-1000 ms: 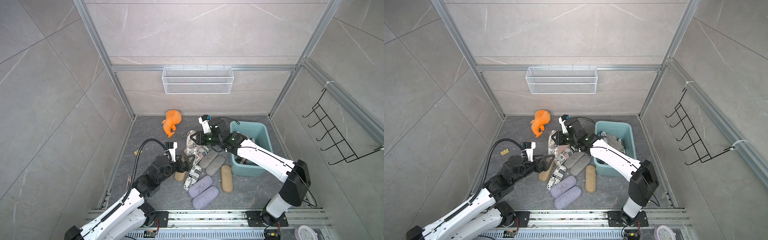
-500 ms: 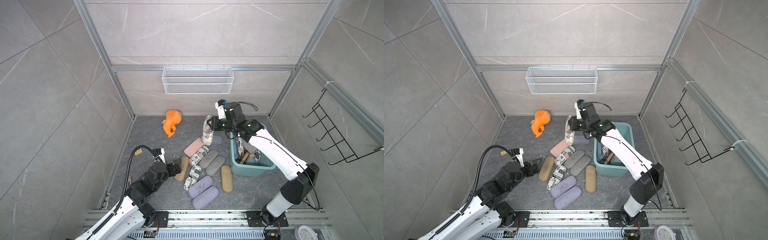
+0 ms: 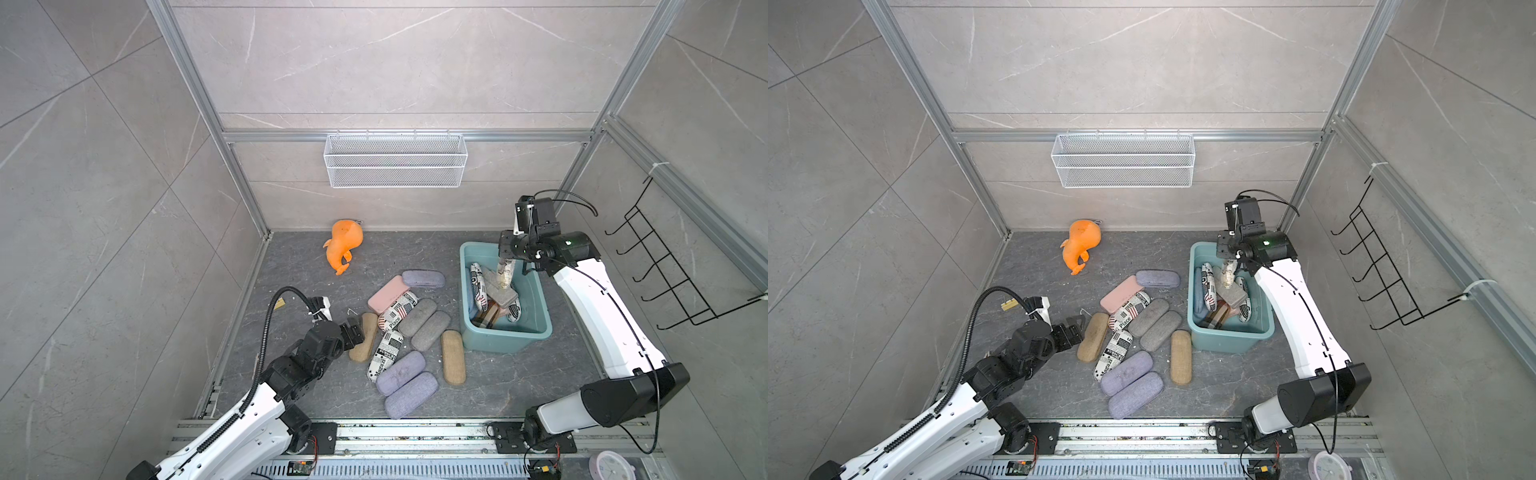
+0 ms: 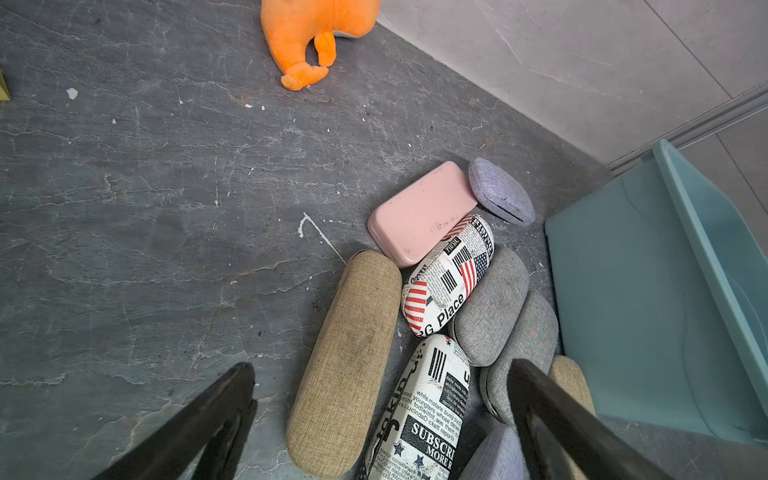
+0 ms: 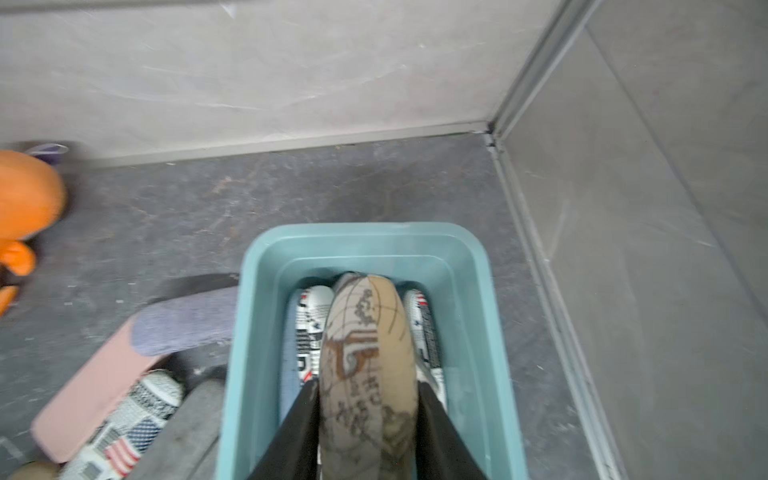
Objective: Put the glasses cases into the storage boxes
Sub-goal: Place the glasses case in the storage box.
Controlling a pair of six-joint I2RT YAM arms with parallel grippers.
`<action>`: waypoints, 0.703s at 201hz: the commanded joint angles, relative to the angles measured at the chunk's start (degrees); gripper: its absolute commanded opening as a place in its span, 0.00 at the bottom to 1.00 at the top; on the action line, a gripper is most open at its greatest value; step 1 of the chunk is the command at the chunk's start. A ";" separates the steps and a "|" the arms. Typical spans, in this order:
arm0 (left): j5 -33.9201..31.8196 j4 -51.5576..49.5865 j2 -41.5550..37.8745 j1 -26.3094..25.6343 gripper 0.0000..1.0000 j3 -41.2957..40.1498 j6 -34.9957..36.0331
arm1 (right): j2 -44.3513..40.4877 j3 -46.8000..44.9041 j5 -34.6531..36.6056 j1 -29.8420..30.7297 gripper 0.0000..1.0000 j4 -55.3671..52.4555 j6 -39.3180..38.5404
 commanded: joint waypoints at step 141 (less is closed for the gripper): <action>0.88 1.84 2.60 0.17 0.97 2.00 -1.00 | 14.74 -4.77 9.47 -4.75 0.33 3.42 -11.29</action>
